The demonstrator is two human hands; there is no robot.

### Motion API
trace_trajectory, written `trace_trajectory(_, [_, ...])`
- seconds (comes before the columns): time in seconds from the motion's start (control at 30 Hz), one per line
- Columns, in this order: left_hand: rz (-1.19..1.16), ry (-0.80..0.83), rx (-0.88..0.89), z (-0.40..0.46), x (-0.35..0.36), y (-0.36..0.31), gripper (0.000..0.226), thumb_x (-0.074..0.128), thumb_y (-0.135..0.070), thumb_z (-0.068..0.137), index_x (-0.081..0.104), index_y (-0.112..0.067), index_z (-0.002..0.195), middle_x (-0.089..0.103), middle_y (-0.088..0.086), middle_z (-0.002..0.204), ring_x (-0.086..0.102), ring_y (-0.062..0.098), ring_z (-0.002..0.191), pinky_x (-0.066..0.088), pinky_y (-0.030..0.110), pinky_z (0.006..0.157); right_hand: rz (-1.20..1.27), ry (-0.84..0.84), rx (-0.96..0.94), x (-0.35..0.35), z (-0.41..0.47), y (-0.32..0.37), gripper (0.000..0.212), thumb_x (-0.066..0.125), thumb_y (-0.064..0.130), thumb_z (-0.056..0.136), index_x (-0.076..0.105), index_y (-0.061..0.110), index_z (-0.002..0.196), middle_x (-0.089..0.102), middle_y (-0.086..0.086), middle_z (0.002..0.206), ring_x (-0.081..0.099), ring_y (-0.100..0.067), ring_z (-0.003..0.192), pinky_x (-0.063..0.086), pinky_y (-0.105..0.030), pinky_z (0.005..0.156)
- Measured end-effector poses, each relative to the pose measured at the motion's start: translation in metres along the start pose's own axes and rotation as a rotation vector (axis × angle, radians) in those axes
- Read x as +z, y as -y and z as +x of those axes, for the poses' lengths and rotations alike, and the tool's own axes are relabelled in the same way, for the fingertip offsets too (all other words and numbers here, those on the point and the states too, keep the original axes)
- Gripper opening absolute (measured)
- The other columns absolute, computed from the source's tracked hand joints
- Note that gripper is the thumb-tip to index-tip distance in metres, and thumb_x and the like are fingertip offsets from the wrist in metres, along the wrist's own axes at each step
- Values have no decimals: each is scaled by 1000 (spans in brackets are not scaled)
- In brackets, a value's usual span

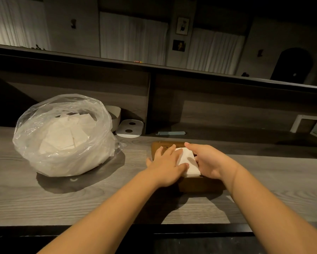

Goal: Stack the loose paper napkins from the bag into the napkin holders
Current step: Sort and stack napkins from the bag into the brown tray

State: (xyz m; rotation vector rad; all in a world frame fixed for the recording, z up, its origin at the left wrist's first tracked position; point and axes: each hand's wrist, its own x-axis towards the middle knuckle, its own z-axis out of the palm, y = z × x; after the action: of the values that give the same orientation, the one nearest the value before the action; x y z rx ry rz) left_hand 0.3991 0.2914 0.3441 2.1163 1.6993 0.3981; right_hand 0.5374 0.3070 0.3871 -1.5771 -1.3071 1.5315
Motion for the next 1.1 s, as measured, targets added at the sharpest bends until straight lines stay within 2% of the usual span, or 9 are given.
trace_trajectory(0.1, [-116,-64,23,-3,-5,0,62,32,-52,103,9,-34,157,-3,-12,165,-7,22,152,4,62,119,-302,-276,-156,1,3,1,55,51,42,99,38,18,146,46,-6,145,50,-26,122,42,-36,99])
trace_trajectory(0.17, [-210,-171,61,-4,-16,0,60,33,-45,105,11,-28,158,3,-9,166,-2,20,152,9,55,122,-350,-404,-407,3,0,6,30,54,32,99,56,21,127,59,0,127,55,-15,110,44,-28,87])
trace_trajectory(0.23, [-294,-281,94,-6,-33,1,56,35,-37,106,18,-22,157,15,-3,164,8,20,152,16,46,122,-340,-392,-585,12,-10,15,7,57,24,97,63,24,98,65,2,99,58,-10,91,45,-24,72])
trace_trajectory(0.3, [-317,-376,114,-11,-51,7,50,35,-32,106,28,-18,154,32,1,159,23,20,148,24,41,120,-401,-295,-639,30,-18,26,13,57,23,97,65,22,87,64,0,86,58,-11,82,43,-23,67])
trace_trajectory(0.47, [-279,-400,95,-39,-87,38,39,32,-29,107,56,-21,137,64,1,127,56,15,117,45,36,103,-480,-101,-685,90,-17,43,21,52,10,97,64,23,87,64,1,87,60,-11,81,45,-19,64])
trace_trajectory(0.67, [-41,-559,-32,-78,-128,112,35,36,-27,103,67,-25,118,71,-1,106,62,18,99,51,40,89,-514,-34,-827,170,-2,72,8,62,15,92,69,16,88,67,-4,85,63,-20,81,53,-37,72])
trace_trajectory(0.77, [44,-583,-152,-93,-143,149,34,37,-25,99,66,-26,118,70,-3,110,61,19,102,51,43,90,-557,16,-927,205,8,85,10,63,12,91,66,21,88,64,4,85,58,-11,77,46,-25,68])
trace_trajectory(1.0, [119,-556,-372,-122,-161,204,38,41,-20,99,56,-29,133,66,-7,124,58,17,114,47,42,100,-1014,61,-938,248,44,115,45,54,3,89,54,21,131,53,1,137,51,-18,124,44,-28,100])
trace_trajectory(1.1, [82,-553,-372,-125,-160,212,38,41,-20,99,56,-29,133,66,-7,124,57,16,115,45,45,103,-1130,-35,-799,252,50,126,30,60,8,84,50,13,113,45,-6,120,54,-22,90,50,-27,68])
